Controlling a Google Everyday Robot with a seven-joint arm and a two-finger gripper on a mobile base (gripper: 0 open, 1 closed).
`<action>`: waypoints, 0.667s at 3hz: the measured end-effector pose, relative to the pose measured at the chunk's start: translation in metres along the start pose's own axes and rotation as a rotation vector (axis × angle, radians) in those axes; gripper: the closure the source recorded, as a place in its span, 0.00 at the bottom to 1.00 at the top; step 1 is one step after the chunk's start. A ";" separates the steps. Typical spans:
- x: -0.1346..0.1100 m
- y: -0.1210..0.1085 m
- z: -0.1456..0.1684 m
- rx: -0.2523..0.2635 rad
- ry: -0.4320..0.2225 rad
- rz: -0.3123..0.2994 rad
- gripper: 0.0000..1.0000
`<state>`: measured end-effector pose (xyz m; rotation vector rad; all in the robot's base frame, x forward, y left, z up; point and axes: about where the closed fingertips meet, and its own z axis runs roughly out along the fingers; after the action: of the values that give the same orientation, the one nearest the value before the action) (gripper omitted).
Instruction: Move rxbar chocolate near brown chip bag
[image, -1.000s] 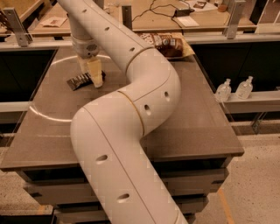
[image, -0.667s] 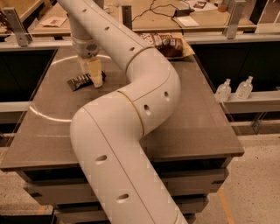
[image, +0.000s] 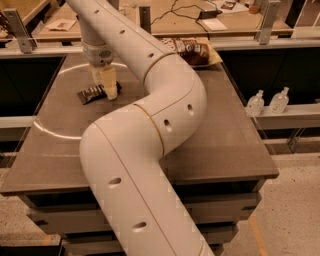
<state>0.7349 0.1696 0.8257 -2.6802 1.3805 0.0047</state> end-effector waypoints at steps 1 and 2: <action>0.000 0.001 -0.001 0.000 0.001 0.002 0.60; 0.001 0.001 -0.002 0.000 0.002 0.003 0.60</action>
Offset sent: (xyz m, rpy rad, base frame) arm -0.1076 -0.0062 0.1461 -0.0916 -0.2274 0.1590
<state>0.7345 0.1679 0.8280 -2.6788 1.3853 0.0028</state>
